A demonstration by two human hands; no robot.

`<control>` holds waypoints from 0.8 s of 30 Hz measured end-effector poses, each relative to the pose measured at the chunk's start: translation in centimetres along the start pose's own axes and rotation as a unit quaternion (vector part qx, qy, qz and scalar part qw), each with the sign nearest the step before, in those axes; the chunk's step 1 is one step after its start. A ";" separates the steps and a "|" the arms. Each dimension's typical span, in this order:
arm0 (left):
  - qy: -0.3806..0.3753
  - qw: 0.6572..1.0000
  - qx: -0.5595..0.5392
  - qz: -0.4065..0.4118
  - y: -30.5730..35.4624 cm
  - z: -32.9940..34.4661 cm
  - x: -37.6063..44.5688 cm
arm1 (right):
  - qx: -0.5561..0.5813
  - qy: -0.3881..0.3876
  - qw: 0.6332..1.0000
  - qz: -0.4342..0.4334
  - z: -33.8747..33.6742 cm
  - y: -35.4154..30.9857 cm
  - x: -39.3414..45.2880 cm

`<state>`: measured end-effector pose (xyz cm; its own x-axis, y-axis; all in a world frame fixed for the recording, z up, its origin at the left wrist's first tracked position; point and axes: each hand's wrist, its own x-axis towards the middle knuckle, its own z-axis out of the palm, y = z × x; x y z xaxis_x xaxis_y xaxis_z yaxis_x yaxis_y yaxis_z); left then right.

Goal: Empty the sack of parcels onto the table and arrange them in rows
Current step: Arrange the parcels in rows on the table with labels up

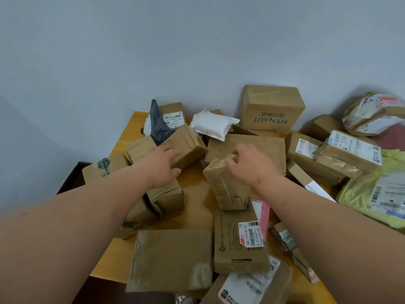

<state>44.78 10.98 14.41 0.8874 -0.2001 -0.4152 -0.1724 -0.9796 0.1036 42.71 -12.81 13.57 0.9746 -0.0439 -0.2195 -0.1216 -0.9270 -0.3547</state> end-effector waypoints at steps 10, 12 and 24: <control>-0.014 1.000 -0.010 0.007 4.9 1.3 -4.3 | 0.004 -0.169 0.985 -0.037 0.7 2.9 -3.3; -0.028 0.999 0.003 0.017 5.9 1.5 -4.7 | -0.109 -0.228 0.966 -0.060 0.7 4.0 -3.9; -0.061 0.994 0.090 0.023 10.3 2.3 -3.8 | -0.309 -0.205 0.921 -0.116 0.0 8.8 -5.3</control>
<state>38.62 1.56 14.96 0.8198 -0.2354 -0.5220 -0.2955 -0.9548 -0.0334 36.45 -20.78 11.63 0.7924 0.2094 -0.5730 0.3354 -0.9341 0.1224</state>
